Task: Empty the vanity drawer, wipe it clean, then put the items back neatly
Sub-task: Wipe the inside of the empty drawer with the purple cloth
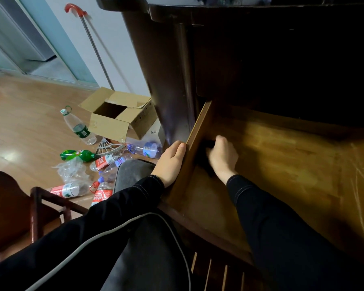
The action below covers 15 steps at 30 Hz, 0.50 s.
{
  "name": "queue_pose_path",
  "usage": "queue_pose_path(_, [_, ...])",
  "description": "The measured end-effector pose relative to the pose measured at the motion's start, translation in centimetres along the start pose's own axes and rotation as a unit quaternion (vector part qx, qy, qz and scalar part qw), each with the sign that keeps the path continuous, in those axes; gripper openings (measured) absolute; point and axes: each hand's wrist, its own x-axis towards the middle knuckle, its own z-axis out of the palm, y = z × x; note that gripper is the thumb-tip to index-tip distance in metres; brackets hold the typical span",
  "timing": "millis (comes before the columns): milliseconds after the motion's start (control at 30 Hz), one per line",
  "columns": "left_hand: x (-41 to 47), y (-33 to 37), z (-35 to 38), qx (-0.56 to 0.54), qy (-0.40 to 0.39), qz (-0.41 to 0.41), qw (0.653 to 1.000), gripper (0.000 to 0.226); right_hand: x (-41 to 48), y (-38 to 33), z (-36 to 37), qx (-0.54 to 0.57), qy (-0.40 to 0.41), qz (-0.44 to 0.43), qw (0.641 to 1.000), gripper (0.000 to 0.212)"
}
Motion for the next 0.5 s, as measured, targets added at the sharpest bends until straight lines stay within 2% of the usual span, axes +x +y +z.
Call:
queue_pose_path(67, [0.1,0.0,0.0,0.001,0.000,0.003,1.000,0.036,-0.3,-0.2,0.1,-0.009,0.000,-0.031,0.999,0.011])
queue_pose_path(167, [0.0,-0.2,0.1,0.004,0.001,0.009,1.000,0.040,-2.1,0.2,-0.4,-0.038,-0.053,-0.082,0.994,0.014])
queue_pose_path(300, [0.1,-0.3,0.1,0.004,0.008,0.033,0.999,0.040,-5.9,0.7,-1.2,-0.120,-0.200,-0.134,0.963,0.037])
queue_pose_path(500, [0.2,-0.5,0.2,-0.011,0.008,0.042,0.999,0.040,-10.2,0.1,-0.9,-0.078,-0.425,-0.154,0.888,0.041])
